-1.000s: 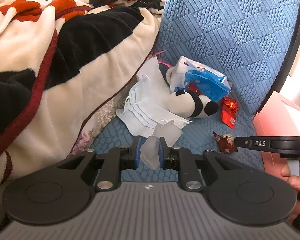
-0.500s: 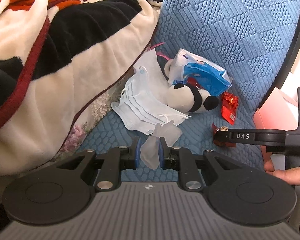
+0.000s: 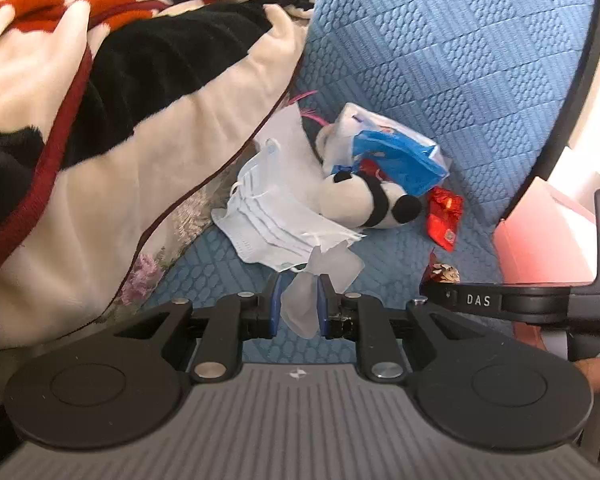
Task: Organize soft objects
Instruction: 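Close the right gripper on the brown candy wrapper and lift it, then carry the brown candy into the pink box and open the right gripper, then withdraw both tools from the box back toward the cushion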
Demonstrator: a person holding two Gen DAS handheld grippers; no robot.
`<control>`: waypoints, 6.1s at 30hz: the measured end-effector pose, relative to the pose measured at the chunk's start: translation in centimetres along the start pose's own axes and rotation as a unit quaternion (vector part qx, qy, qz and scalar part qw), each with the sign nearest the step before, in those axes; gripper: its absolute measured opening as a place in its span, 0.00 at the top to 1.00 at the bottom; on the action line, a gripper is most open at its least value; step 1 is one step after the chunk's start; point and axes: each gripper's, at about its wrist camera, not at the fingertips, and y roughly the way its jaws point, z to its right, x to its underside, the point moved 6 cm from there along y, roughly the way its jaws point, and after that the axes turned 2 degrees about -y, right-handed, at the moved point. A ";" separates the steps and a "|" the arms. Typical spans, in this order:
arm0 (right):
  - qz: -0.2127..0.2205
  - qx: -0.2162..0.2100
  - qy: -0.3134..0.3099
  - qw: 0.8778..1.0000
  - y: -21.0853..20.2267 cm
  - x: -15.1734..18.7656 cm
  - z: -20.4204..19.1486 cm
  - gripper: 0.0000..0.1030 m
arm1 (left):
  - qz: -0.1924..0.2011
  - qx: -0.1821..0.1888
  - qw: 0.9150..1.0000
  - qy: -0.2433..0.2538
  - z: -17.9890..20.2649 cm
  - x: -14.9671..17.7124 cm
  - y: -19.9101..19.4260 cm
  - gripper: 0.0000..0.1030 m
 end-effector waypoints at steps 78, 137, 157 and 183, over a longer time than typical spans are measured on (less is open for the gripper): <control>0.055 0.109 0.168 0.978 -23.0 6.4 20.1 0.69 | -0.049 0.145 0.984 0.091 31.8 -1.0 -6.4 0.78; 0.168 0.072 0.075 0.980 -31.3 3.6 4.5 0.51 | 0.094 0.155 0.979 0.090 16.3 -6.3 -20.5 0.36; 0.132 0.034 0.040 0.990 -23.3 6.1 -0.9 0.51 | 0.082 0.098 0.989 0.072 8.2 -3.2 -16.2 0.36; 0.112 0.015 0.055 0.992 -15.7 6.3 -1.9 0.51 | 0.045 0.031 0.997 0.063 3.7 -0.4 -8.5 0.28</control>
